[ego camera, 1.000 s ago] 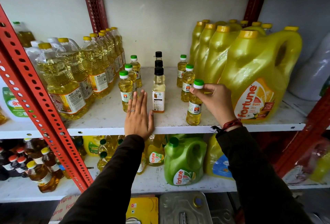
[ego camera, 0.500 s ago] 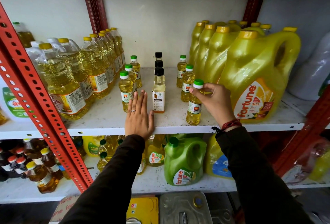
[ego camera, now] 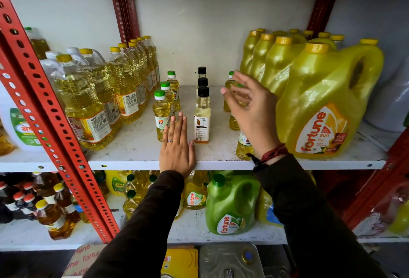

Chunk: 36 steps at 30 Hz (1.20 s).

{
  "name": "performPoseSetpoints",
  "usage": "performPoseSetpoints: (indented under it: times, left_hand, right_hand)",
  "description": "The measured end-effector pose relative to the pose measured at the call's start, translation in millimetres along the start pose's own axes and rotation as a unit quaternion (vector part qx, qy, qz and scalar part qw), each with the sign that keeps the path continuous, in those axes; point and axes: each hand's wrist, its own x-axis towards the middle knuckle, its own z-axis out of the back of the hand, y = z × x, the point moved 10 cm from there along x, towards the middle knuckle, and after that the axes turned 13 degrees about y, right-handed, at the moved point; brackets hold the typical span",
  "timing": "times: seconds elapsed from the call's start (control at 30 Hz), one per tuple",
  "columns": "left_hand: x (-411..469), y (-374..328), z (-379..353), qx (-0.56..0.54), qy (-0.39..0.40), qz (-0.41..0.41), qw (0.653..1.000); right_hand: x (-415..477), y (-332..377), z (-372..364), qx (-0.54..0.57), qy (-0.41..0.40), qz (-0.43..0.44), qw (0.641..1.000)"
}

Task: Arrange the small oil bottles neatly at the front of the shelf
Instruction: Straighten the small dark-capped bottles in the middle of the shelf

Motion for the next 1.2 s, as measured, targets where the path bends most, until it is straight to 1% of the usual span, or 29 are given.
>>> performPoseSetpoints:
  times: [0.07,0.13,0.23,0.37,0.57,0.67,0.73,0.83,0.93,1.2]
  left_hand:
    - [-0.2,0.5,0.5,0.000,-0.003,-0.001,1.000]
    - [0.1,0.7,1.1,0.000,-0.004,-0.002,1.000]
    - [1.1,-0.2,1.6,0.001,-0.005,-0.007,1.000]
    - [0.5,-0.7,0.4,0.013,-0.008,-0.007,1.000]
    - [0.2,0.4,-0.2,0.023,-0.008,-0.004,1.000]
    - [-0.3,-1.2,1.8,0.013,-0.017,-0.011,1.000]
    - [0.2,-0.8,0.9,0.009,-0.014,-0.011,1.000]
    - [0.1,0.1,0.7,0.004,-0.013,-0.012,1.000]
    - [0.5,0.9,0.9,0.003,-0.013,-0.012,1.000]
    - [1.3,-0.4,-0.1,0.002,-0.003,-0.008,1.000]
  right_hand:
    - [10.4,-17.0,-34.6,0.000,0.072,-0.057,0.996]
    - [16.5,-43.0,-66.7,0.007,0.139,-0.120,0.983]
    - [22.4,-73.3,-101.8,0.054,0.189,-0.185,0.963]
    - [33.2,-84.1,-119.4,0.083,0.174,-0.177,0.965]
    - [28.8,-82.8,-105.7,0.078,0.088,-0.156,0.981]
    - [28.4,-82.5,-97.9,0.051,0.059,-0.155,0.985]
    - [31.3,-83.3,-98.1,0.037,0.065,-0.161,0.984]
    - [34.9,-83.9,-102.0,0.016,0.095,-0.167,0.981]
    - [31.2,-86.6,-105.3,0.016,0.119,-0.173,0.978]
    - [23.6,-69.5,-103.8,-0.019,0.131,-0.132,0.982]
